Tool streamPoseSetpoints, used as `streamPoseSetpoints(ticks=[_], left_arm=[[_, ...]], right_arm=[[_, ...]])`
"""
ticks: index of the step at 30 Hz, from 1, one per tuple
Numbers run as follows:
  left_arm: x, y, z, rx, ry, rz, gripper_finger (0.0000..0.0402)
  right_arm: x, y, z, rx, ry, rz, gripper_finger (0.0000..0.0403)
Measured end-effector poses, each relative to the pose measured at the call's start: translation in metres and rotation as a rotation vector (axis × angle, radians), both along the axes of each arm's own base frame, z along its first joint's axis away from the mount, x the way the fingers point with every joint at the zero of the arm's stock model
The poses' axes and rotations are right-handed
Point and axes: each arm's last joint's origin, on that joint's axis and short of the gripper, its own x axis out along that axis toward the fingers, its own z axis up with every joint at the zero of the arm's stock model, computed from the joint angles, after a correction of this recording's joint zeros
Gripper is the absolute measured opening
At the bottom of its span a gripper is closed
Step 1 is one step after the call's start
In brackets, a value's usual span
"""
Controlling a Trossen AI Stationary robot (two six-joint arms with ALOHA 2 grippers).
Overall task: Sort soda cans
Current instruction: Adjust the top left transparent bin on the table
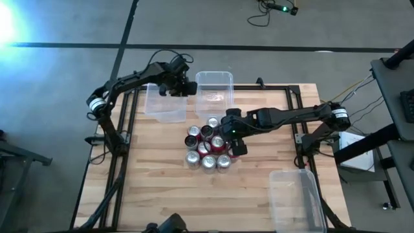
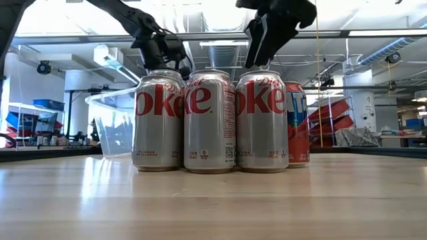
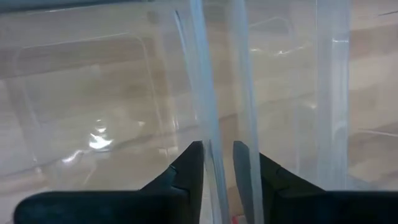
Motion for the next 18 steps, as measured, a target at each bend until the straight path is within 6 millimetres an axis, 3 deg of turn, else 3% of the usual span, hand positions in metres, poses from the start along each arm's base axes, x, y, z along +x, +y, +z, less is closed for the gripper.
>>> streamPoseSetpoints(ticks=[10,18], left_arm=[[0.011,-0.003,-0.001,0.019,-0.027,-0.080,0.0153],[0.010,-0.008,0.004,0.017,-0.034,-0.152,0.0203]], right_arm=[[-0.014,0.000,0.021,0.008,-0.068,-0.005,0.0299],[-0.021,0.000,0.030,0.020,-0.101,-0.020,0.0296]])
